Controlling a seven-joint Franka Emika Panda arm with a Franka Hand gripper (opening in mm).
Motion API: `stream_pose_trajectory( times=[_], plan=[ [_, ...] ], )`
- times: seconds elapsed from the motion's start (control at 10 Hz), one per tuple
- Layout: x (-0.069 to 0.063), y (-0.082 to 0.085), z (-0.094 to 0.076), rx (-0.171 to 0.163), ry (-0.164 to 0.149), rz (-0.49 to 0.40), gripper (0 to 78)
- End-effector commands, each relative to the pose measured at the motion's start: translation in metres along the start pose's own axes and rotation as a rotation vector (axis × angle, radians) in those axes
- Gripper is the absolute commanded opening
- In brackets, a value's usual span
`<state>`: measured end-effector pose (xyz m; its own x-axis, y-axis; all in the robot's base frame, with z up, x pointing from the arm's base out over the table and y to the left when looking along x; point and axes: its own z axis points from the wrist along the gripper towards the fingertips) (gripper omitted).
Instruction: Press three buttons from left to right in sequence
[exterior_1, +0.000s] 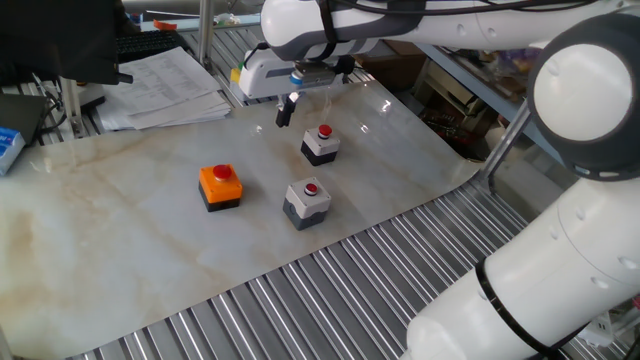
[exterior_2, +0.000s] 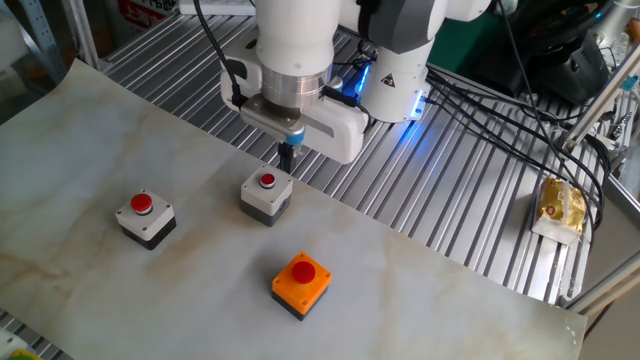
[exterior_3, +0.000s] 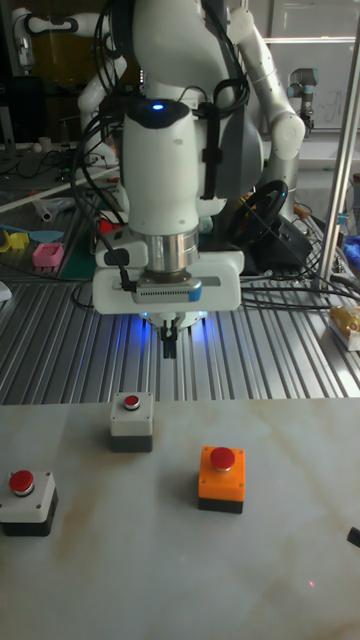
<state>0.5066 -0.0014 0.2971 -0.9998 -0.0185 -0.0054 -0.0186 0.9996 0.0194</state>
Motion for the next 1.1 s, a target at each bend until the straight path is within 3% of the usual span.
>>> stream_pose_trajectory(
  times=[0.1,0.5,0.6,1.1],
  plan=[
    [-0.012,-0.009,0.000,0.001,-0.003,-0.012,0.0],
    [-0.020,-0.019,0.006,-0.005,-0.016,-0.016,0.0],
    [-0.030,-0.029,0.005,-0.004,-0.014,-0.032,0.0],
    [-0.042,-0.053,0.013,-0.015,-0.023,-0.056,0.0]
  ],
)
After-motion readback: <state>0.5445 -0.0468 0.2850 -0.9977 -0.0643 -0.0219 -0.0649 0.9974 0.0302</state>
